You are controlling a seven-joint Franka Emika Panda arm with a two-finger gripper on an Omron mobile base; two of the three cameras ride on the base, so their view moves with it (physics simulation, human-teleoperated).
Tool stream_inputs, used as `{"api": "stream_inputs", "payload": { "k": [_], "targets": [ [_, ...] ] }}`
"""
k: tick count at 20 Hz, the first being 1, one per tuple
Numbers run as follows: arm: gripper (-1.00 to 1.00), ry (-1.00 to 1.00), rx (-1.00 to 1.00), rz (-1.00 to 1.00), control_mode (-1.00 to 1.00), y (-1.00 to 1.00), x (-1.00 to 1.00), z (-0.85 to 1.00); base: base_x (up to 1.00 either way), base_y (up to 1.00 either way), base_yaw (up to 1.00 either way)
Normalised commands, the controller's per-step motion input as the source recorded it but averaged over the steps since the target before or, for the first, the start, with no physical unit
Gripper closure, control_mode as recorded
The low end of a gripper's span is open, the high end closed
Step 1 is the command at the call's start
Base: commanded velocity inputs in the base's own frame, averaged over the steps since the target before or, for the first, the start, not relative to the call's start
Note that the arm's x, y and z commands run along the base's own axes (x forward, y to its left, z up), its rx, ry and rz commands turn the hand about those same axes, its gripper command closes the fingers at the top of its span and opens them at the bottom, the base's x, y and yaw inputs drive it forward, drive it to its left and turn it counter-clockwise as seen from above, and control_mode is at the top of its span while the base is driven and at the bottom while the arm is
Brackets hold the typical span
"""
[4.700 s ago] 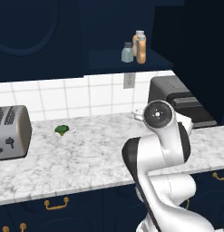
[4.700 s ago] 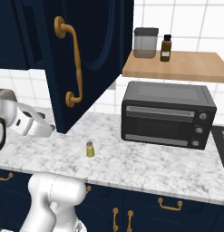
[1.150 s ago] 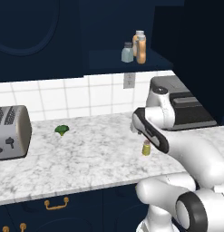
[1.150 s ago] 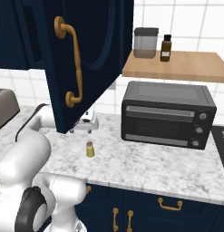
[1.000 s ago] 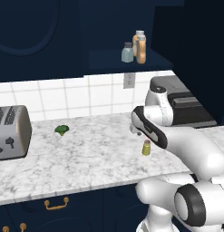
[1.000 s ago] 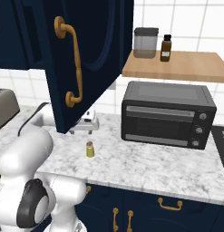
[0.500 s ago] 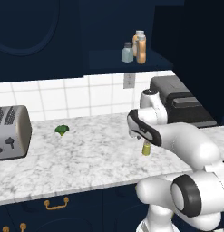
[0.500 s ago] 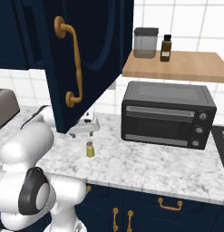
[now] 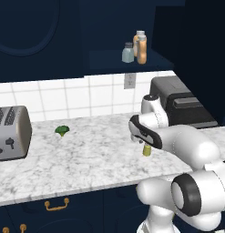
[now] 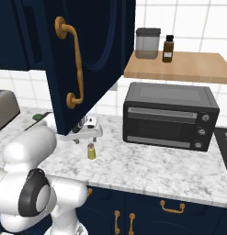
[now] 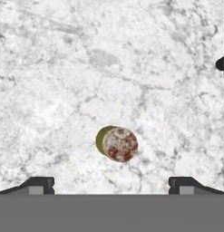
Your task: Put the shaker and condiment bottle from the counter next to their counterparts in the cabinet.
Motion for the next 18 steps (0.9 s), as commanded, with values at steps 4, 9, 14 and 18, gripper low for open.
{"api": "stream_inputs", "payload": {
  "k": [4,9,14,18],
  "targets": [
    [-1.00,0.00,0.00,0.00,-1.00,-0.14,0.00,-0.17,0.00,0.00,0.00],
    [-1.00,0.00,0.00,0.00,-1.00,-0.01,0.00,-0.20,0.00,0.00,0.00],
    [-1.00,0.00,0.00,0.00,-1.00,0.00,0.08,-0.09,0.00,0.00,0.00],
    [-1.00,0.00,0.00,0.00,-1.00,0.00,0.09,-0.08,0.00,0.00,0.00]
  ]
}}
